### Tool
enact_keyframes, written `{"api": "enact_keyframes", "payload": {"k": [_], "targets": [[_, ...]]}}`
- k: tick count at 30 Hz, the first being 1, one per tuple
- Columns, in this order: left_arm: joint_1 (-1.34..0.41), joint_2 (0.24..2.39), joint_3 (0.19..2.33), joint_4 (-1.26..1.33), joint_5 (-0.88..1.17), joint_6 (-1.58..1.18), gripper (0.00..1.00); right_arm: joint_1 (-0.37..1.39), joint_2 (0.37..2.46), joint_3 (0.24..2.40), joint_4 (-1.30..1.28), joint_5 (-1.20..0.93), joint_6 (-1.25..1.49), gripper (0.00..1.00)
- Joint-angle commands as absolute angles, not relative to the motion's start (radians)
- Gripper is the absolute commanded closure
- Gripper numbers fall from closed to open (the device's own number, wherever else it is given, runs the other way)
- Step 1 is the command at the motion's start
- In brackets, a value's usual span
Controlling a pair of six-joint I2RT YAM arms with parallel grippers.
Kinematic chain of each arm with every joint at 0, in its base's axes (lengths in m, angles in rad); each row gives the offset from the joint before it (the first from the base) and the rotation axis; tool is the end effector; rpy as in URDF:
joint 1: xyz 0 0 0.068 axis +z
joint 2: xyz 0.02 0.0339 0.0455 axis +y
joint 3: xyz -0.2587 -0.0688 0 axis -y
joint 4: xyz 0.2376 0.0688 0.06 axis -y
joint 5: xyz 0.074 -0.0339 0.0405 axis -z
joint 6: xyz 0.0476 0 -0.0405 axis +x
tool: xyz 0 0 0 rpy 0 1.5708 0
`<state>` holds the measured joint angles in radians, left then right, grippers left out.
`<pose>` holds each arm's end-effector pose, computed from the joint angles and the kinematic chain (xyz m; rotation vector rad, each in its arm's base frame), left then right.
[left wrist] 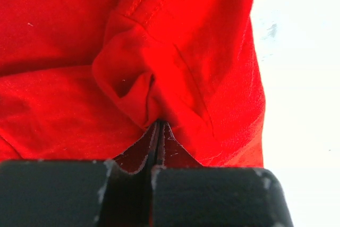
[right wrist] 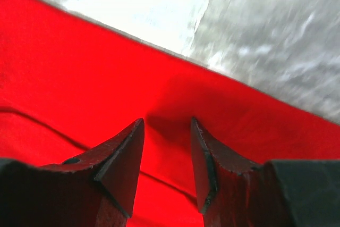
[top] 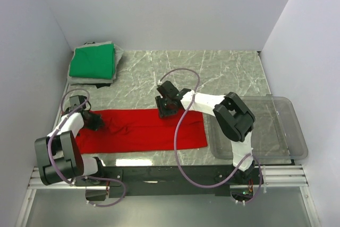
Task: Fold and stack the t-shirts
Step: Fold the tshirt
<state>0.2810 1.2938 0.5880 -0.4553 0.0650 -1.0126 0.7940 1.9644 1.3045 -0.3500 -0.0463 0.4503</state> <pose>0.2097 0.0573 0.1424 -1.6529 2.2198 -0.2897 0.2847 0.2928 0.1512 -0.4738 2.6261 0.4981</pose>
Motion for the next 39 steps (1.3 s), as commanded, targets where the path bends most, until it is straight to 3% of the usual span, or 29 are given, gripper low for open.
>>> {"api": "enact_keyframes", "payload": {"k": [1,13,24,31,39], "targets": [[0.273,1.344,0.607,-0.404,0.072,-1.028,1.00,0.749,2.045,1.345,-0.422,-0.005,0.443,0.52],[0.118,1.448,0.758,-0.334,0.143,-1.126,1.00,0.618,2.206,1.647,-0.578,-0.002,0.390,0.52],[0.106,1.281,0.793,-0.452,0.115,-1.120,1.00,0.584,2.125,1.750,-0.620,0.008,0.299,0.52],[0.141,1.273,0.792,-0.500,0.061,-1.046,1.00,0.687,2.036,1.785,-0.598,-0.074,0.324,0.53],[0.222,1.284,0.778,-0.477,0.040,-0.982,1.00,0.896,2.146,1.973,-0.607,-0.132,0.333,0.53]]}}
